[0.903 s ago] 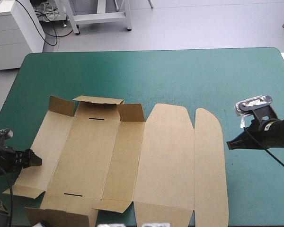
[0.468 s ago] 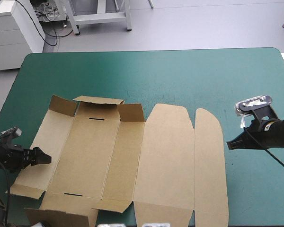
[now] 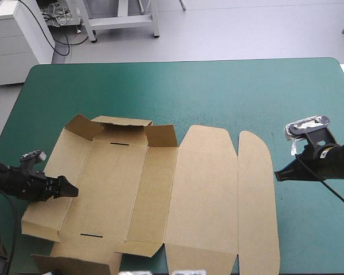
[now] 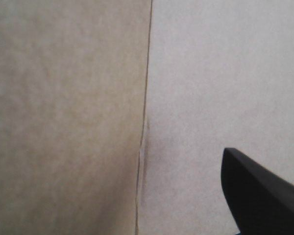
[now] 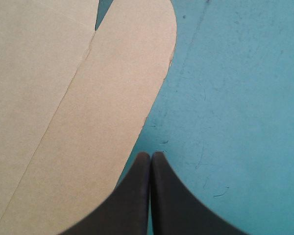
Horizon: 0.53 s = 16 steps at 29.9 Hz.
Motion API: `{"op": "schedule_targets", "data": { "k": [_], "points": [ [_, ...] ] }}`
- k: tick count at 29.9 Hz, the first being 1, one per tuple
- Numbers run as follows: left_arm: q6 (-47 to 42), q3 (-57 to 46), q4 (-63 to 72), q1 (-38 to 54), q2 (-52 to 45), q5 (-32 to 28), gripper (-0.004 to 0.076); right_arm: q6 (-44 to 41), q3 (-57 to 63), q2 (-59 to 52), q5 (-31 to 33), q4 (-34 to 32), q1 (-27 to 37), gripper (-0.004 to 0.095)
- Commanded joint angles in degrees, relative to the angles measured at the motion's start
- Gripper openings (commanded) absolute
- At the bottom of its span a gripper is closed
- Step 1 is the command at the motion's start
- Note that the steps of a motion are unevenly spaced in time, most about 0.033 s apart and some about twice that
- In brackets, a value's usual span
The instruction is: Fold the box
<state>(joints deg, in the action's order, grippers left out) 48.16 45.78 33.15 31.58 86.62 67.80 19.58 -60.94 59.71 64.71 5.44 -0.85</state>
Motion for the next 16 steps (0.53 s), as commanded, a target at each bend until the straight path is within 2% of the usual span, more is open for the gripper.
{"op": "schedule_targets", "data": {
  "k": [1,4,11,16],
  "points": [
    [-2.2,-0.6,-4.4,-0.9,0.0,5.6,0.0575,0.5,-1.4,-1.0,-2.3,0.4,0.6,-0.0016],
    [-3.3,-0.1,-5.4,-0.9,0.0,5.6,0.0523,0.5,-1.4,-1.0,-2.3,0.4,0.6,-0.0016],
    [-3.4,-0.1,-4.1,-0.9,0.0,5.6,0.0306,0.5,-1.4,-1.0,-3.3,0.4,0.6,-0.0016],
    [-3.7,-0.1,-3.0,-0.9,0.0,5.6,0.0223,0.5,-1.4,-1.0,-3.6,0.4,0.6,-0.0016]
  ]
}}
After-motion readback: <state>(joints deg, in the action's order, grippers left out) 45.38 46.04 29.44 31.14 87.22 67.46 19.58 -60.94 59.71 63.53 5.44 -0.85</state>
